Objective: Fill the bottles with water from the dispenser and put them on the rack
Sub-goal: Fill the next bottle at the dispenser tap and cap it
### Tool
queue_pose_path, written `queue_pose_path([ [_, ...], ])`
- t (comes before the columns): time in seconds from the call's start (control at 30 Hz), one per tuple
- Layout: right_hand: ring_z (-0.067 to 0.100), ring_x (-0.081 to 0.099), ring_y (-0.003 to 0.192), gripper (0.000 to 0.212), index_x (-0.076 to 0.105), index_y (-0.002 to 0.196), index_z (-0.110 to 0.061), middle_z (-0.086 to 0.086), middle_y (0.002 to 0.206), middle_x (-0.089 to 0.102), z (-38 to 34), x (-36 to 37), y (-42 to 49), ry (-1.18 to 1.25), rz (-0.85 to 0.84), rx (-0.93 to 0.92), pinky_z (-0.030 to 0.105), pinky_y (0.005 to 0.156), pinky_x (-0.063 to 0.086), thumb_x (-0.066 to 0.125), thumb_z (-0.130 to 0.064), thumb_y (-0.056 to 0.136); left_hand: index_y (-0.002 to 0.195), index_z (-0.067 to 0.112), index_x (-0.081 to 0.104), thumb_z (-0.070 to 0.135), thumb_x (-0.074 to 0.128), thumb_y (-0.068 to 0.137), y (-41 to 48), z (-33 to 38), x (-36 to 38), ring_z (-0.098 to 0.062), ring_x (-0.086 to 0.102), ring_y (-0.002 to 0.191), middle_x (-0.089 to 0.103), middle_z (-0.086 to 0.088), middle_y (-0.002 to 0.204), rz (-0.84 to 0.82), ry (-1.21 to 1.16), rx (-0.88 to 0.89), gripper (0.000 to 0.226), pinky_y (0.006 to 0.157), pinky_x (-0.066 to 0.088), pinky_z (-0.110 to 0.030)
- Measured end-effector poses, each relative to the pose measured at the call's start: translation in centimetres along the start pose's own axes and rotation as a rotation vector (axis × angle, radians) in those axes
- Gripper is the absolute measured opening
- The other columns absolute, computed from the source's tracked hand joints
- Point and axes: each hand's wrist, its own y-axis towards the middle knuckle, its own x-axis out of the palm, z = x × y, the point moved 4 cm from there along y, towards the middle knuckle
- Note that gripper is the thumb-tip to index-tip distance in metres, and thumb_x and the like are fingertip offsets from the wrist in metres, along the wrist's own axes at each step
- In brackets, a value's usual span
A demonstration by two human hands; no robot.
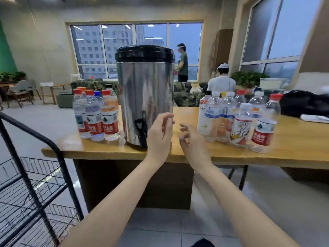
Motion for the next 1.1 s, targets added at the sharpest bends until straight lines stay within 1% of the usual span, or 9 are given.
queue_pose_path([
  [0.17, 0.016, 0.053, 0.119, 0.044, 0.042, 0.136, -0.027, -0.002, 0.136, 0.051, 7.4, -3.1, 1.2, -0.094, 0.072, 0.135, 0.041, 0.096, 0.050, 0.057, -0.019, 0.095, 0.118, 0.020, 0.055, 0.018, 0.048, 0.102, -0.4, -3.2, 8.4, -0.010, 0.058, 0.097, 0.062, 0.003, 0.102, -0.202, -0.079, -0.270, 0.017, 0.078, 0.043, -0.009],
  [0.27, 0.018, 0.043, 0.129, 0.053, 0.037, 0.141, -0.021, 0.003, 0.142, 0.043, 10.9, -3.7, 2.2, -0.141, 0.094, 0.219, 0.027, 0.102, 0.037, 0.059, -0.015, 0.093, 0.127, 0.017, 0.053, 0.023, 0.052, 0.101, 0.1, -5.5, 12.5, -0.010, 0.054, 0.099, 0.058, 0.006, 0.107, -0.296, -0.055, -0.464, 0.027, 0.071, 0.040, -0.004],
  [0.4, 0.021, 0.030, 0.141, 0.071, 0.021, 0.151, -0.013, 0.008, 0.153, 0.030, 14.7, -3.2, 3.9, -0.094, 0.089, 0.328, 0.023, 0.106, 0.022, 0.060, -0.006, 0.091, 0.142, 0.012, 0.042, 0.033, 0.057, 0.098, 1.4, -7.8, 16.8, -0.010, 0.047, 0.118, 0.051, -0.001, 0.137, -0.387, -0.091, -0.629, 0.051, 0.087, 0.035, -0.011],
  [0.5, 0.021, 0.028, 0.143, 0.078, 0.015, 0.153, -0.009, 0.010, 0.155, 0.029, 16.4, -2.8, 5.2, -0.007, 0.077, 0.388, 0.025, 0.109, 0.021, 0.060, -0.002, 0.090, 0.147, 0.012, 0.035, 0.032, 0.057, 0.098, 2.0, -8.9, 19.1, -0.003, 0.041, 0.111, 0.047, 0.003, 0.139, -0.443, -0.169, -0.680, 0.057, 0.069, 0.034, 0.001],
  [0.73, 0.020, 0.035, 0.139, 0.077, 0.019, 0.152, -0.010, 0.006, 0.150, 0.038, 18.0, -2.0, 6.1, 0.020, 0.070, 0.415, 0.030, 0.111, 0.028, 0.060, 0.000, 0.088, 0.154, 0.019, 0.021, 0.046, 0.063, 0.092, 2.9, -11.5, 21.7, -0.019, 0.047, 0.123, 0.043, -0.008, 0.146, -0.492, -0.174, -0.716, 0.080, 0.094, 0.040, -0.027],
  [0.83, 0.020, 0.042, 0.131, 0.065, 0.035, 0.145, -0.011, 0.006, 0.140, 0.045, 17.2, -1.9, 5.6, -0.031, 0.041, 0.338, 0.032, 0.110, 0.037, 0.053, 0.009, 0.085, 0.136, 0.028, 0.046, 0.076, 0.063, 0.063, 2.8, -11.9, 20.7, -0.026, 0.047, 0.119, 0.049, -0.006, 0.125, -0.455, 0.035, -0.651, 0.090, 0.101, 0.044, -0.041],
  [0.93, 0.014, 0.056, 0.110, 0.054, 0.050, 0.133, -0.016, -0.001, 0.122, 0.058, 15.8, -1.6, 4.8, 0.041, 0.006, 0.271, 0.033, 0.096, 0.050, 0.046, 0.011, 0.086, 0.113, 0.024, 0.056, 0.052, 0.079, 0.073, 2.5, -11.6, 18.7, -0.019, 0.054, 0.114, 0.053, 0.000, 0.121, -0.298, -0.077, -0.624, 0.054, 0.091, 0.046, -0.028],
  [1.07, 0.012, 0.063, 0.083, 0.020, 0.059, 0.103, -0.020, -0.003, 0.089, 0.066, 13.3, -3.1, 4.9, 0.084, 0.062, 0.251, 0.036, 0.081, 0.054, 0.041, -0.011, 0.101, 0.126, 0.027, 0.048, 0.032, 0.081, 0.077, 1.9, -9.1, 14.6, -0.006, 0.061, 0.099, 0.061, 0.016, 0.111, -0.263, -0.108, -0.526, 0.060, 0.082, 0.051, -0.024],
  [1.1, 0.013, 0.063, 0.072, 0.025, 0.058, 0.090, -0.021, -0.002, 0.079, 0.065, 12.3, -3.8, 5.1, 0.113, 0.106, 0.256, 0.037, 0.073, 0.053, 0.037, -0.022, 0.104, 0.126, 0.030, 0.046, 0.028, 0.080, 0.077, 1.5, -8.4, 13.4, -0.003, 0.060, 0.096, 0.059, 0.019, 0.106, -0.272, -0.063, -0.509, 0.060, 0.078, 0.051, -0.023],
])
